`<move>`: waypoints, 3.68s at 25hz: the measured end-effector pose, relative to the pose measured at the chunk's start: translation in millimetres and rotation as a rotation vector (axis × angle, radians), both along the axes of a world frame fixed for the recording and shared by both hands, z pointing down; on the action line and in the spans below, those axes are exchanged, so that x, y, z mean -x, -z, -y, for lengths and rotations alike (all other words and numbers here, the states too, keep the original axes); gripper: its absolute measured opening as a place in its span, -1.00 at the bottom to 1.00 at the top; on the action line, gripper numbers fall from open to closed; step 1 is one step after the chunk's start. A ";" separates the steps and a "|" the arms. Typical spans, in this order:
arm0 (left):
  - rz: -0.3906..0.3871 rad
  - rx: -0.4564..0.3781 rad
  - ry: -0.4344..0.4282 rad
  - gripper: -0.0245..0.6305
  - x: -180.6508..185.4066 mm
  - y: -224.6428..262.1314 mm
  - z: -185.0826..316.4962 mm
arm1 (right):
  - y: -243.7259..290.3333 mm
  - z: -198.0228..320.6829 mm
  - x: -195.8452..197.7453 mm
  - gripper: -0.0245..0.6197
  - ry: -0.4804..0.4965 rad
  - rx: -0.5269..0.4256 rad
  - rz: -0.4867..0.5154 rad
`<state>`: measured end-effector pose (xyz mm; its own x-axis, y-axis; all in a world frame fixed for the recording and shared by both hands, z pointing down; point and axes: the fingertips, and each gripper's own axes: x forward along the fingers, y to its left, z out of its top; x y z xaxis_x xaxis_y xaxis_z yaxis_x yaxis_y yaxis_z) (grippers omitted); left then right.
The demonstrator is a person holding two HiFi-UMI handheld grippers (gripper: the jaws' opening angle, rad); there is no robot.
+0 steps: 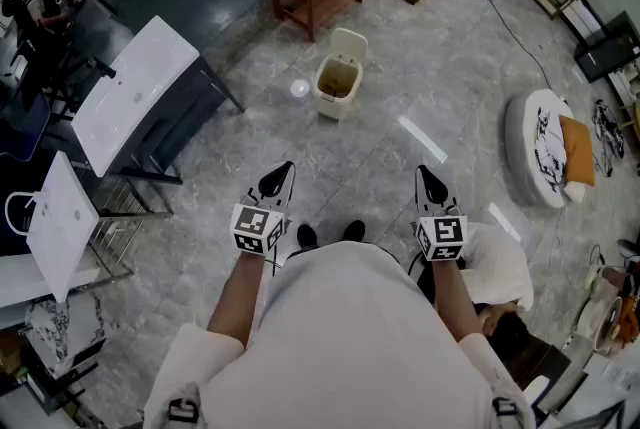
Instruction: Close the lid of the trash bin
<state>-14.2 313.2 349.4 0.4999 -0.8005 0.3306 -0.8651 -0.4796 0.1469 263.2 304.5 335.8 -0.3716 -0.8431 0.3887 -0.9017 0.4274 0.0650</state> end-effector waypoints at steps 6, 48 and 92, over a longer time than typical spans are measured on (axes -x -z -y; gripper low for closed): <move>0.002 0.001 -0.002 -0.87 2.1 1.5 -0.7 | 2.0 -0.8 4.0 -0.83 0.003 0.000 -0.004; -0.015 -0.002 -0.094 -0.87 51.6 0.5 21.4 | 5.1 6.0 61.5 -0.83 -0.068 -0.006 -0.022; 0.047 0.059 0.005 -0.87 -41.6 -25.0 223.2 | -40.9 243.7 0.3 -0.83 0.116 0.066 0.049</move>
<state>27.4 90.0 374.3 0.4787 -0.7813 0.4005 -0.8741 -0.4669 0.1339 262.9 60.8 376.7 -0.4854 -0.7662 0.4211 -0.8471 0.5313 -0.0098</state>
